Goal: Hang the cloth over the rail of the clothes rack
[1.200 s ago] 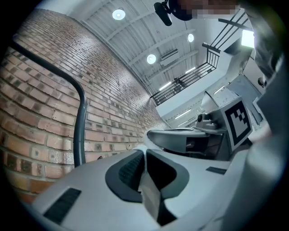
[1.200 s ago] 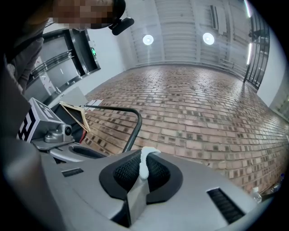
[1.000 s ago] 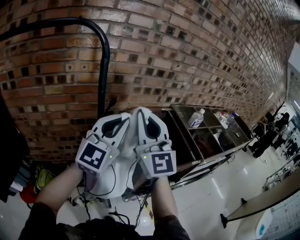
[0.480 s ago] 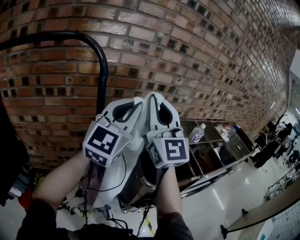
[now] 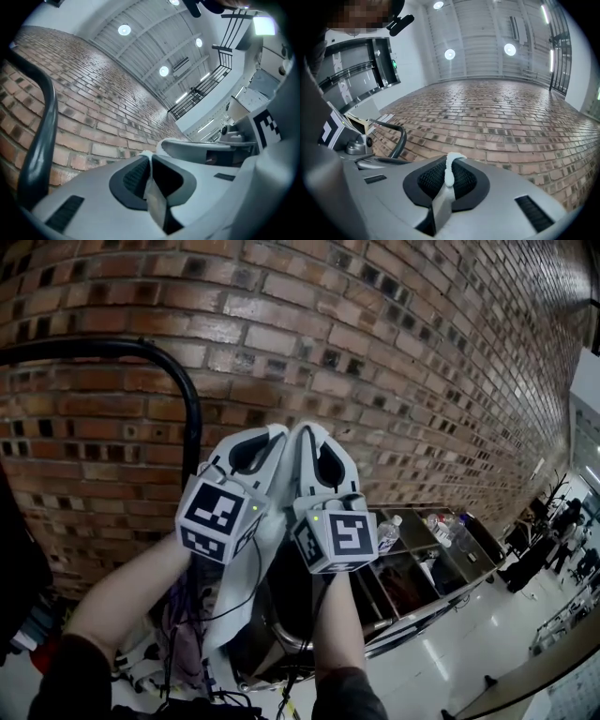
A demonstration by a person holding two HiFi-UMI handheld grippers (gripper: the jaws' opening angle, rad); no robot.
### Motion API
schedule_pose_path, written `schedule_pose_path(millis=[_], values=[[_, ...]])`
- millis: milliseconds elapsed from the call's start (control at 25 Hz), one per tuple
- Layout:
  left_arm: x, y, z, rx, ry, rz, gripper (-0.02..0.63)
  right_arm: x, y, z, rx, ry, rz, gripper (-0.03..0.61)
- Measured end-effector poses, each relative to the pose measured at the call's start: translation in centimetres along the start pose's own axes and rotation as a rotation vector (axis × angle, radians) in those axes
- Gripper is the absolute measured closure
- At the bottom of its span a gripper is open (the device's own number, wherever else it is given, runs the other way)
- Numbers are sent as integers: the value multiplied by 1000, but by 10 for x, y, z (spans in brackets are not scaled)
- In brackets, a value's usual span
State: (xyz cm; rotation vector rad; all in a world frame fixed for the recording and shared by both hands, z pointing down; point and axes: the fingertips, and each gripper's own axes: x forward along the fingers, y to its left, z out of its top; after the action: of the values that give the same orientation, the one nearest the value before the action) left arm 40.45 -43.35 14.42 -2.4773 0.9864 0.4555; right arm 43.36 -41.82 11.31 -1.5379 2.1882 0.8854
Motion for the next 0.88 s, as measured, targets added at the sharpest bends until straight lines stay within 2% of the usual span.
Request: schedule_pose_path(millis=[280,440,680,880], values=[[40,17,37,2,-7,-28,568,28,-29,28,24,-70,-71,538],[55,30,59,63,-21,-23,568,43,-29,43,32,-99,-61,538],[60,44,87,133,-150,23,568,60,-27,64,-11,-169,-61,538],[72,57,118,220,-195,25,568,69,-25,88,-82,-275,-72,538]])
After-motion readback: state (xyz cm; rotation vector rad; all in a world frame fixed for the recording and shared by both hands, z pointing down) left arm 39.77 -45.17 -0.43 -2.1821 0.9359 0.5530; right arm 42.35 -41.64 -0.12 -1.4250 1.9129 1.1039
